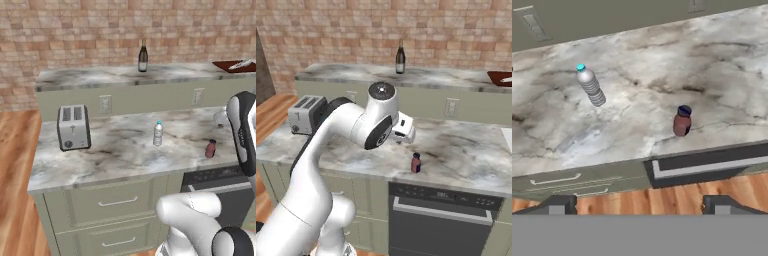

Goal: Place the drinks on the dining counter in a tight cluster.

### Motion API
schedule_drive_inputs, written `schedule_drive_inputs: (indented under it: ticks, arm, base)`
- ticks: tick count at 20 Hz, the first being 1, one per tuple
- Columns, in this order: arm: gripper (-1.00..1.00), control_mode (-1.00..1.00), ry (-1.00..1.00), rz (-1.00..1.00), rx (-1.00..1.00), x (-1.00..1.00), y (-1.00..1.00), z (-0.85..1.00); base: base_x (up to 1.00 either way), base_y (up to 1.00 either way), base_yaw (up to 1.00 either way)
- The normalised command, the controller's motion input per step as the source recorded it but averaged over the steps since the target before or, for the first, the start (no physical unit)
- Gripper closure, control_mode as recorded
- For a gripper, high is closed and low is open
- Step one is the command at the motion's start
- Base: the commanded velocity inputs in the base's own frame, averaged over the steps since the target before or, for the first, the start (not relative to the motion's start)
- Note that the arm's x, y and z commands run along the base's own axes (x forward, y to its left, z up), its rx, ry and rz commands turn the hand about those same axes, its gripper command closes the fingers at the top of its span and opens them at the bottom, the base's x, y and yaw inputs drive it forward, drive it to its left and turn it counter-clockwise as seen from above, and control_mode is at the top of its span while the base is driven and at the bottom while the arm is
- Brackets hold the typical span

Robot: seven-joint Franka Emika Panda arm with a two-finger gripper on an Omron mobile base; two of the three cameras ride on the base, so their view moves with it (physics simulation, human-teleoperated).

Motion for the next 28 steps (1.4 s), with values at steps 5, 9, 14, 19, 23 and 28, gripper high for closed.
schedule_drive_inputs:
  ticks: [5, 9, 14, 19, 23, 28]
  arm:
    - [-1.0, -1.0, 0.0, 0.31, 0.22, 0.88, -0.96, -0.16]
    - [-1.0, -1.0, 0.06, 0.08, -0.04, 0.27, -0.36, -0.23]
    - [-1.0, -1.0, 0.07, 0.0, -0.14, 0.11, -0.1, -0.1]
    - [-1.0, -1.0, 0.13, 0.0, -0.04, 0.04, -0.03, -0.55]
    - [-1.0, -1.0, 0.1, -0.02, 0.0, 0.1, 0.02, -0.5]
    - [-1.0, -1.0, 0.09, -0.08, -0.07, 0.06, 0.11, -0.02]
  base:
    - [0.0, 0.0, 0.0]
    - [0.0, 0.0, 0.0]
    - [0.0, 0.0, 0.0]
    - [0.0, 0.0, 0.0]
    - [0.0, 0.0, 0.0]
    - [0.0, 0.0, 0.0]
